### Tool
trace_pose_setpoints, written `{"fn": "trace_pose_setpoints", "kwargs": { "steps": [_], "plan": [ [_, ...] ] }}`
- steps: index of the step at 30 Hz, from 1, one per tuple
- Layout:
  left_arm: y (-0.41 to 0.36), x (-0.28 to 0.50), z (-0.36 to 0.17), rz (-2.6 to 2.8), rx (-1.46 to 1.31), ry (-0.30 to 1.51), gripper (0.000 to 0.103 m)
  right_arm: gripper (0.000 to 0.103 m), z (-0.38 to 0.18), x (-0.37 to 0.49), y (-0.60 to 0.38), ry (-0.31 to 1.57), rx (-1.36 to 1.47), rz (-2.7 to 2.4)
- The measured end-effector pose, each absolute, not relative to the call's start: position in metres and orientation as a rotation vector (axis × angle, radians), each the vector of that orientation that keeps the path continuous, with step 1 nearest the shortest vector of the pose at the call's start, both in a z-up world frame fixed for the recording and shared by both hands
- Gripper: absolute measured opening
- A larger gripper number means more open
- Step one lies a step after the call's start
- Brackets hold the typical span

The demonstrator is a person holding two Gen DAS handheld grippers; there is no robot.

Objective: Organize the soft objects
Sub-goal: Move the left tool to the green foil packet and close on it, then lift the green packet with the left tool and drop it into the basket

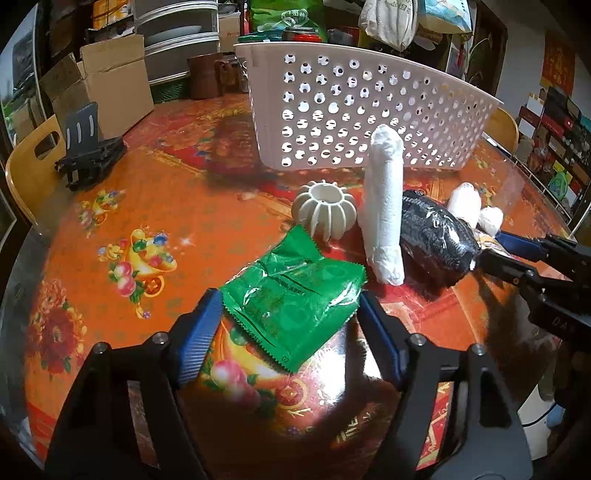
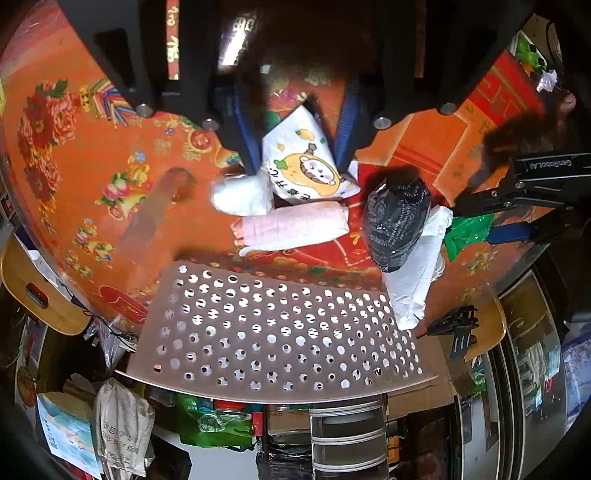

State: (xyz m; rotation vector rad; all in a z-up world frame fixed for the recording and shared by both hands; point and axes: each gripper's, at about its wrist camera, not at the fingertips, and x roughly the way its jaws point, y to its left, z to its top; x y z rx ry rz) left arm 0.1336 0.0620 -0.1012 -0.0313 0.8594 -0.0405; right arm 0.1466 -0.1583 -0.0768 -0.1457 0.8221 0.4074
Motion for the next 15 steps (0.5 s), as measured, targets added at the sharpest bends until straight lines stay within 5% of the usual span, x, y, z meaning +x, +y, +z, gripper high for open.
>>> {"fn": "trace_pose_setpoints", "kwargs": {
  "steps": [3,4,15],
  "plan": [
    [0.063,0.131,-0.1,-0.041,-0.039,0.844,0.065,0.022,-0.076,0.143,-0.161,0.818,-0.125,0.425],
    [0.063,0.132,-0.1,-0.047,-0.04,0.839,0.058,0.02,-0.075,0.143,-0.162,0.818,-0.116,0.432],
    [0.073,0.118,-0.097,-0.028,-0.083,0.782,0.046,0.0,-0.066,0.128,-0.168,0.769,-0.082,0.474]
  ]
}}
